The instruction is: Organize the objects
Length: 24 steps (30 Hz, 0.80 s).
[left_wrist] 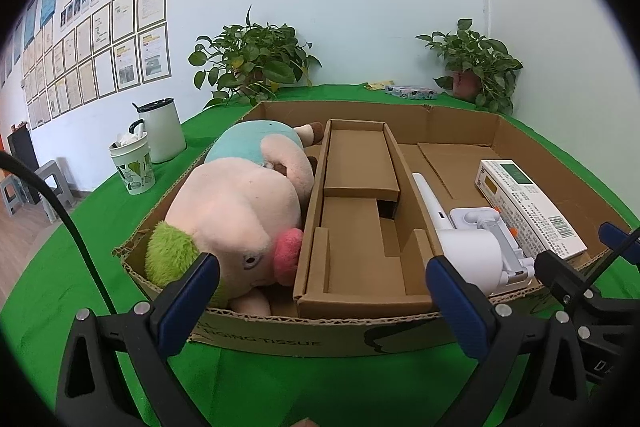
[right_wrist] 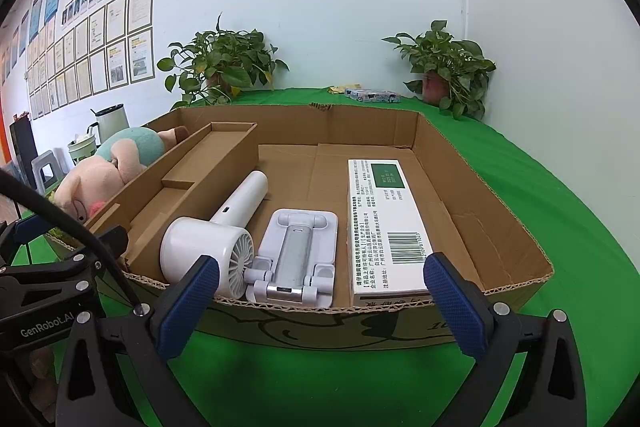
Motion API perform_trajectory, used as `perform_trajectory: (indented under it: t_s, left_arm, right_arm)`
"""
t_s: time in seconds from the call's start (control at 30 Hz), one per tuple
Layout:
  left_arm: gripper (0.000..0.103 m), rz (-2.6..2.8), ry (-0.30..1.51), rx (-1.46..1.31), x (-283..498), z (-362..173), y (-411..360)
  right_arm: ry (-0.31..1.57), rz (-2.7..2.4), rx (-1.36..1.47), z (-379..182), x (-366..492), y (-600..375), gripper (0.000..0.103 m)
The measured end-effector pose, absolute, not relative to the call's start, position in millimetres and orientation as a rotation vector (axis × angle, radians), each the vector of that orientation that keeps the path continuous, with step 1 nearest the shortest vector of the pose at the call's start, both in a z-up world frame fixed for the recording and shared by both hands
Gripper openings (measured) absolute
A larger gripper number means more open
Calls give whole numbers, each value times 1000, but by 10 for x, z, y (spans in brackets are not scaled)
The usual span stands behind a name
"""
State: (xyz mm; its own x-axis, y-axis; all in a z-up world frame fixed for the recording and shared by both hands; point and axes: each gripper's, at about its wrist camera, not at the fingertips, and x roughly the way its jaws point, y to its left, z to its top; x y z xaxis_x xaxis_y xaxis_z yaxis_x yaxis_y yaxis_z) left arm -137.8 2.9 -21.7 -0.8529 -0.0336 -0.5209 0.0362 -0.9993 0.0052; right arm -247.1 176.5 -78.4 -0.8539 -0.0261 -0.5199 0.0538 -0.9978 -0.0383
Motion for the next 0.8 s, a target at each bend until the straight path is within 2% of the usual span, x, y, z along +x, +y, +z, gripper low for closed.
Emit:
perform_trajectory:
  t_s: [0.8]
  left_arm:
    - [102, -2993, 2, 843, -1371, -215, 40]
  right_arm:
    - [75, -3015, 843, -738, -2450, 1734, 103]
